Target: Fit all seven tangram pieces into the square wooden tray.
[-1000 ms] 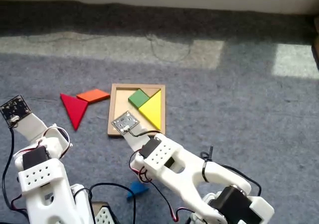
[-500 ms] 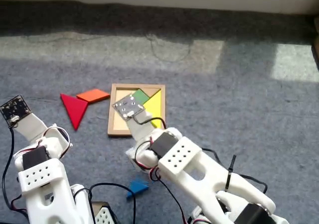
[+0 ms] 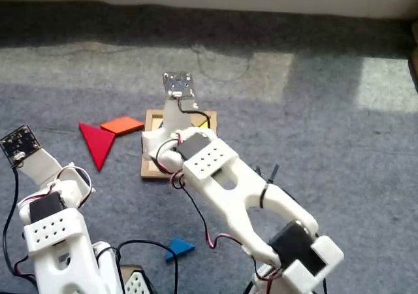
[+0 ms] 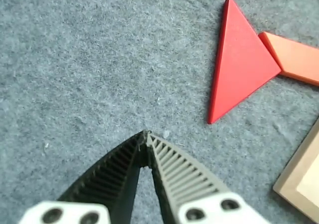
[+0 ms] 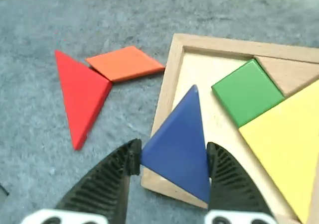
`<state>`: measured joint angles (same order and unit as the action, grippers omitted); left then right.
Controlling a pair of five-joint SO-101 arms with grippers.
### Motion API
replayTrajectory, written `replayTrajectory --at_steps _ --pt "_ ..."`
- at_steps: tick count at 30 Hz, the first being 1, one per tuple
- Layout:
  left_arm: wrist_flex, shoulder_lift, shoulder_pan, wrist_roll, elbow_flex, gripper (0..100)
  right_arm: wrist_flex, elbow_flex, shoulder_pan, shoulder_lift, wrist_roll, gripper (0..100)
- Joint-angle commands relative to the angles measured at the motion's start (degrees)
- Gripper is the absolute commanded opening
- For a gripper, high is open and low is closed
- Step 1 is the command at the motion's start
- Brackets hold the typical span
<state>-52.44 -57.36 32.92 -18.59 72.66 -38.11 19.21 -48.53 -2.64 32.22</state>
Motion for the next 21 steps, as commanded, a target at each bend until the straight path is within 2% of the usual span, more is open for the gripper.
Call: replayTrajectory --at_steps 1,7,13,21 --pt "1.0 -0.8 0.8 0.3 -2.2 0 2.6 -9.2 1.8 -5.8 4.0 12.7" --pt "1.0 -0.8 0.8 0.3 -2.3 0 2.4 -16.9 2.4 -13.8 8.9 14.8" --pt "1.0 -0.8 0.6 0.3 -2.3 0 2.3 -17.6 2.2 -15.4 9.9 33.0" --pt "1.0 -0.8 0.5 0.3 -2.3 0 -2.9 -17.4 2.7 -7.2 8.8 33.1"
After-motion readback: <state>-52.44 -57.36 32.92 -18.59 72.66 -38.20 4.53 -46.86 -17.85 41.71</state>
